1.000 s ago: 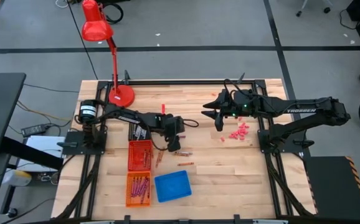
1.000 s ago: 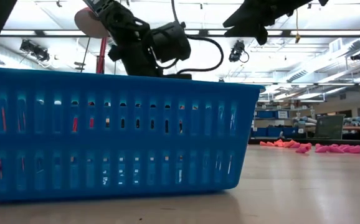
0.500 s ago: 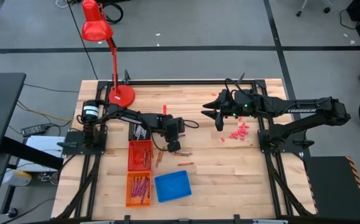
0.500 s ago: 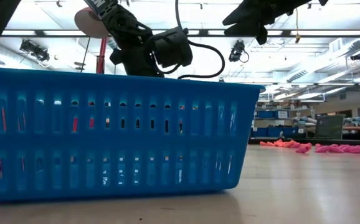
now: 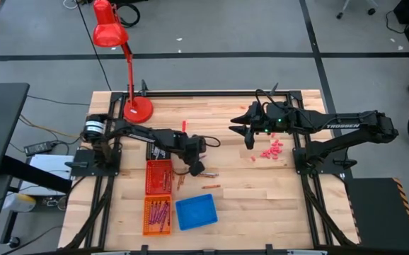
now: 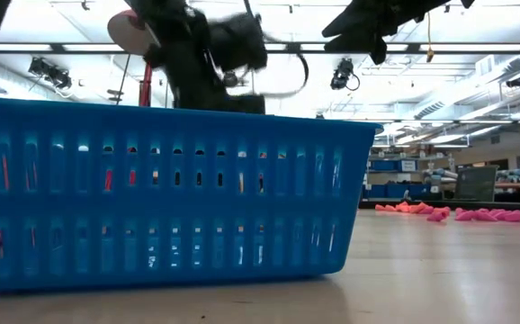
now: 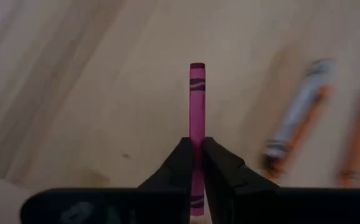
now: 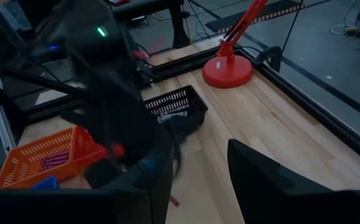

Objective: Sort crayons
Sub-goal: Put the red crayon into the orange bin

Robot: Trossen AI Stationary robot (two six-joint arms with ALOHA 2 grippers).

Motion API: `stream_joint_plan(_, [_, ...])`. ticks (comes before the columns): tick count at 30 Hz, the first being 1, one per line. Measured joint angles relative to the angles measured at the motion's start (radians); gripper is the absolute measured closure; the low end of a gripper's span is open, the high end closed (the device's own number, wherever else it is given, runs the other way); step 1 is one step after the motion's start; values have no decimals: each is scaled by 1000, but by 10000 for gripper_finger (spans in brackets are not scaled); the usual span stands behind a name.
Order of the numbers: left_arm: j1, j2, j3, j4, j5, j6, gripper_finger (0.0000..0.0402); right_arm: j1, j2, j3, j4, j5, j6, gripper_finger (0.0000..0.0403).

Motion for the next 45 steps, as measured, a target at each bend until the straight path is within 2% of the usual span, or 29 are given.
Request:
stream_joint_plan(6, [-66,-120,1,-57,-4,-226,373,0,0,0,1,3,-21,247])
stream_joint_plan(13, [-197,-250,2,-165,-8,-672,373,0,0,0,9,6,-52,247])
stream_joint_plan(18, [-339,-281,4,-199,-4,-920,368,-2,0,0,12,7,-59,247])
stream_joint_plan(25, [-542,-273,3,-280,-4,-1152,364,-2,2,0,32,2,-78,247])
stream_joint_plan(29, [-644,-274,5,-359,-7,-1271,363,-1,2,0,33,1,-77,247])
stream_joint_plan(34, [-746,-273,4,-427,-84,-1415,363,-1,2,0,39,0,-77,247])
stream_joint_plan(39, [-788,-273,4,-430,-114,-1444,363,-1,2,0,39,0,-74,247])
stream_joint_plan(45, [-787,-227,5,-422,-143,-1429,363,-1,2,0,38,0,-78,247])
